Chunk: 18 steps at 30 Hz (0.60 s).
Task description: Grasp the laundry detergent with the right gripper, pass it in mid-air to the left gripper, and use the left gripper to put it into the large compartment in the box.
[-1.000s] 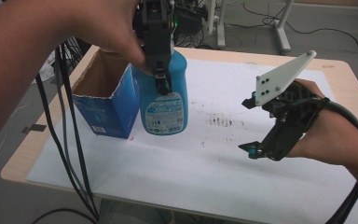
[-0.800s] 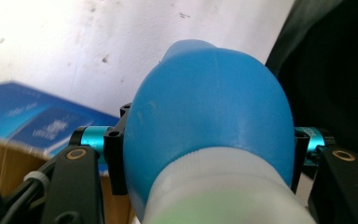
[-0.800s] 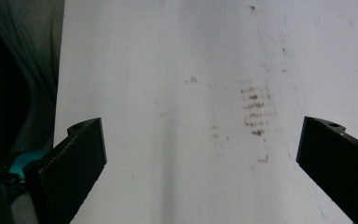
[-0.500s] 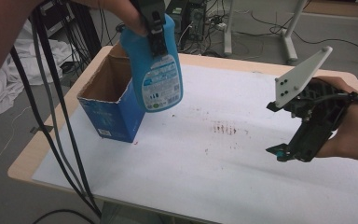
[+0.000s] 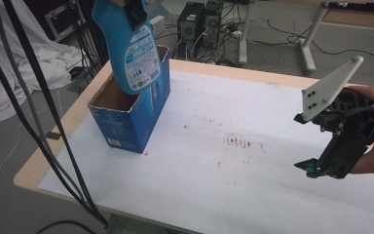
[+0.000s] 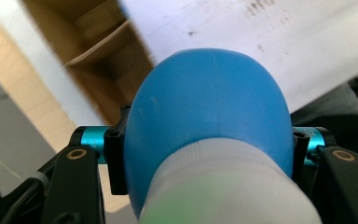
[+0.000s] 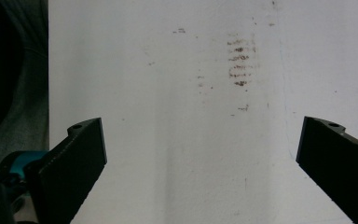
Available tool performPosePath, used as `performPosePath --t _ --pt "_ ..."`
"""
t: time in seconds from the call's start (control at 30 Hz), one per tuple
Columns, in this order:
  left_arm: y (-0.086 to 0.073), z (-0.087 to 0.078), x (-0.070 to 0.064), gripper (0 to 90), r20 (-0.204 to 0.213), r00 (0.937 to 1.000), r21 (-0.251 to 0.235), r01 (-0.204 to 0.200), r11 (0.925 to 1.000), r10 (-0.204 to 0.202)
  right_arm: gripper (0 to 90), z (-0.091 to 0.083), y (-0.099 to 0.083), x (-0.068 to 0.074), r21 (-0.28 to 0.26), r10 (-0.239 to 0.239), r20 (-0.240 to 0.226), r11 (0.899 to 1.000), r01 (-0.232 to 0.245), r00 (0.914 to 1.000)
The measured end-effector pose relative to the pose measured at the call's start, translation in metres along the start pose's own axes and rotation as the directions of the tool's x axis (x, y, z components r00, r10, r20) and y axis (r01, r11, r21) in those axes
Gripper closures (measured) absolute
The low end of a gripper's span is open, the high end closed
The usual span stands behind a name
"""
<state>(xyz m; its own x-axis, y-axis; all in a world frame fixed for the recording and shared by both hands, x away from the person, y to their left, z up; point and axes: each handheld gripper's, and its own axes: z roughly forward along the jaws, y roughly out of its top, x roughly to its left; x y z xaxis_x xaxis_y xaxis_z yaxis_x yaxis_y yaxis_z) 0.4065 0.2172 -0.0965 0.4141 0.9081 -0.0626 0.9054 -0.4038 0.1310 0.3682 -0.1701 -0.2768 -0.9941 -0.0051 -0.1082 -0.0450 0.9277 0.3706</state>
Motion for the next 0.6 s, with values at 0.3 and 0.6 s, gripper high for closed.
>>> performPosePath --t 0.3,0.6 --pt "-0.002 0.017 0.03 38.1 -0.055 0.9909 0.028 0.125 0.9918 -0.123 0.6 0.001 -0.002 -0.003 0.015 0.011 -0.004 1.0 -0.011 0.9999" --pt "0.0 0.055 0.049 38.2 -0.053 0.9951 0.083 0.087 0.9927 -0.083 0.6 0.004 -0.004 -0.006 0.022 0.024 -0.006 0.999 -0.024 0.9997"
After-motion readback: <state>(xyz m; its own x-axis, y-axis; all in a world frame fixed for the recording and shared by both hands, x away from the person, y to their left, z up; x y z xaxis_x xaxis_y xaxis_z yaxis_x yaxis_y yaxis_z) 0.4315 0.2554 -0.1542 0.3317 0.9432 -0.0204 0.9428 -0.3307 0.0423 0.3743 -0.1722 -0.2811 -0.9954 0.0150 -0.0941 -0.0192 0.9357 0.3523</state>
